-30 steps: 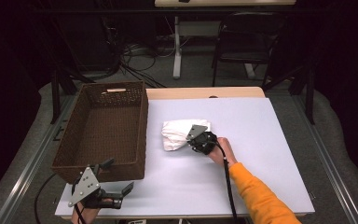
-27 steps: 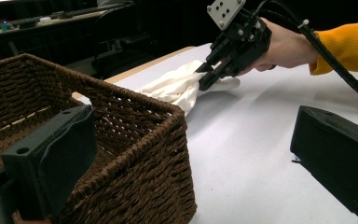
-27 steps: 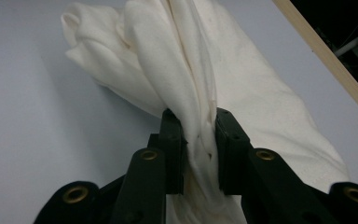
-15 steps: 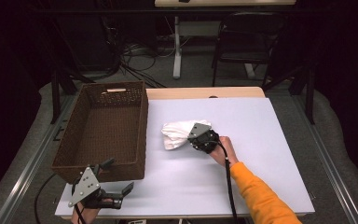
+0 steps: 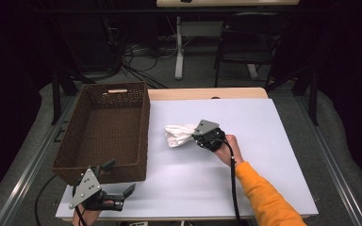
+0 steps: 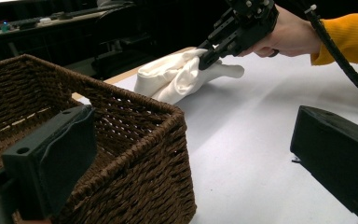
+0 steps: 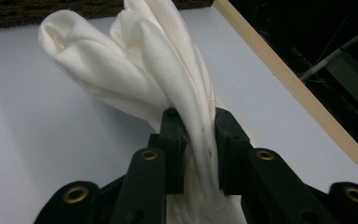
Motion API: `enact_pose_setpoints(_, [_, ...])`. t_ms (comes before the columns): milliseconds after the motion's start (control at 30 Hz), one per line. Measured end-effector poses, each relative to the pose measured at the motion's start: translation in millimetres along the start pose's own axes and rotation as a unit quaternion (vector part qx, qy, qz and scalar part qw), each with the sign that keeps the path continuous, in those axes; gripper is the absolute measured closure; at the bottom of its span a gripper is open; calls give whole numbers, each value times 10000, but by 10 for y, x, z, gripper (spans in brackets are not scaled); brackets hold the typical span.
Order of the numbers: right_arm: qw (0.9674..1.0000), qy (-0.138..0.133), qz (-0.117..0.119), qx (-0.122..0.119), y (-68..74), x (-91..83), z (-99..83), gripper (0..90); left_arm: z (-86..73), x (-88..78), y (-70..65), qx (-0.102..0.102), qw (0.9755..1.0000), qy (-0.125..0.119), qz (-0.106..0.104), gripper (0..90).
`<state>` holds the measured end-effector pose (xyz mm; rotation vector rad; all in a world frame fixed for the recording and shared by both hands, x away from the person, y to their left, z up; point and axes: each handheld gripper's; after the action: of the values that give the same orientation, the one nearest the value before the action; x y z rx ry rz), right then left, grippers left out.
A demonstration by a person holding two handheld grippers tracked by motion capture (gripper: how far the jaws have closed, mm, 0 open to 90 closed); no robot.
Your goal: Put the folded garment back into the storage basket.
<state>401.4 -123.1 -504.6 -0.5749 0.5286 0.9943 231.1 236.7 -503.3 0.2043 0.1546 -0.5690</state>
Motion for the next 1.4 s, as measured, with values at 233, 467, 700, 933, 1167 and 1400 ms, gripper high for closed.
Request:
enact_pose_setpoints(233, [10000,-69,-37,-39,-11,-64,30,756,0,-2,0,6,10000,-2,-1,3])
enact_pose_setpoints(467, [9998,-161,-76,-8,-24,-132,62,756,1,-3,0,5,10000,-5,0,4])
enact_pose_setpoints(700, [9997,-234,-66,-3,-55,-196,81,756,1,-3,0,10,10000,-2,-4,4])
enact_pose_setpoints(933, [9997,-240,-80,-10,-62,-238,96,756,1,-4,0,11,10000,-1,-8,4])
enact_pose_setpoints(1167, [9994,-330,-108,-27,-73,-309,131,755,2,-5,-2,9,10000,0,-14,4])
enact_pose_setpoints(1400, [9993,-342,-127,-26,-80,-349,147,756,1,-3,0,-3,10000,-13,-17,4])
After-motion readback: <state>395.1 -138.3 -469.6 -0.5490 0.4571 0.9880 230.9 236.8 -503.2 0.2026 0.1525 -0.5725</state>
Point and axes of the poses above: each handheld gripper's, and its own axes: x roughly forward along the jaws, z roughly out of its top, y roughly to its left, and after that the axes turned 14 degrees about z, right-handed
